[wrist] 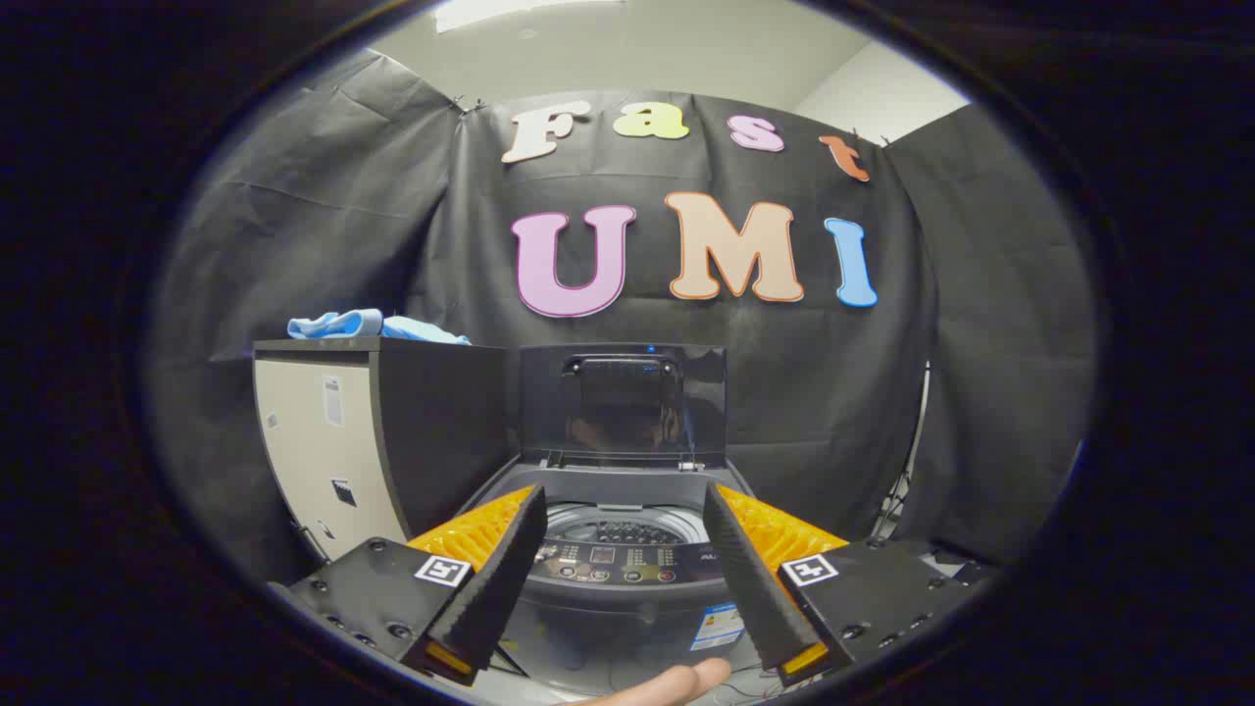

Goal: Put the clothes into the washing machine and then close the washing machine lid.

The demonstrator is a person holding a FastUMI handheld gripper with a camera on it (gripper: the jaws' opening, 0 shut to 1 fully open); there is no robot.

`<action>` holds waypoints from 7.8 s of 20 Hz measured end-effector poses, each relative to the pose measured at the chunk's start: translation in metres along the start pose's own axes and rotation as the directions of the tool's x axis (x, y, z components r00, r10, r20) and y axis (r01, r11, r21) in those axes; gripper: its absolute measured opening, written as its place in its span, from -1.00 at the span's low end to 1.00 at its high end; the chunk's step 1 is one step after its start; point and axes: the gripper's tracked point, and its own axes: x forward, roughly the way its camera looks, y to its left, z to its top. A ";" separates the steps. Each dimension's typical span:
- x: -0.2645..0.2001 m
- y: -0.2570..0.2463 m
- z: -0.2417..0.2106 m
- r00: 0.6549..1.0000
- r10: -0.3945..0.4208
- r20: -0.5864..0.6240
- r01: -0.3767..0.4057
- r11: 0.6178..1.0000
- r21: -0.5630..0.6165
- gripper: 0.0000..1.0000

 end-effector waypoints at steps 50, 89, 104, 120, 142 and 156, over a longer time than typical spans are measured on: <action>0.089 0.239 0.217 0.999 0.001 -0.044 -0.003 0.999 -0.054 0.97; 0.284 0.442 0.104 0.816 -0.105 -0.568 -0.010 0.981 -0.195 -0.67; 0.235 0.366 0.169 0.962 -0.111 -0.250 0.068 0.983 -0.172 -0.99; 0.177 0.146 0.298 0.931 -0.355 0.091 0.364 0.921 -0.136 -0.99; 0.243 0.043 0.074 0.940 -0.315 -0.133 0.306 0.948 -0.084 -0.96; 0.280 0.059 0.006 0.947 -0.235 -0.219 0.228 0.972 -0.058 0.06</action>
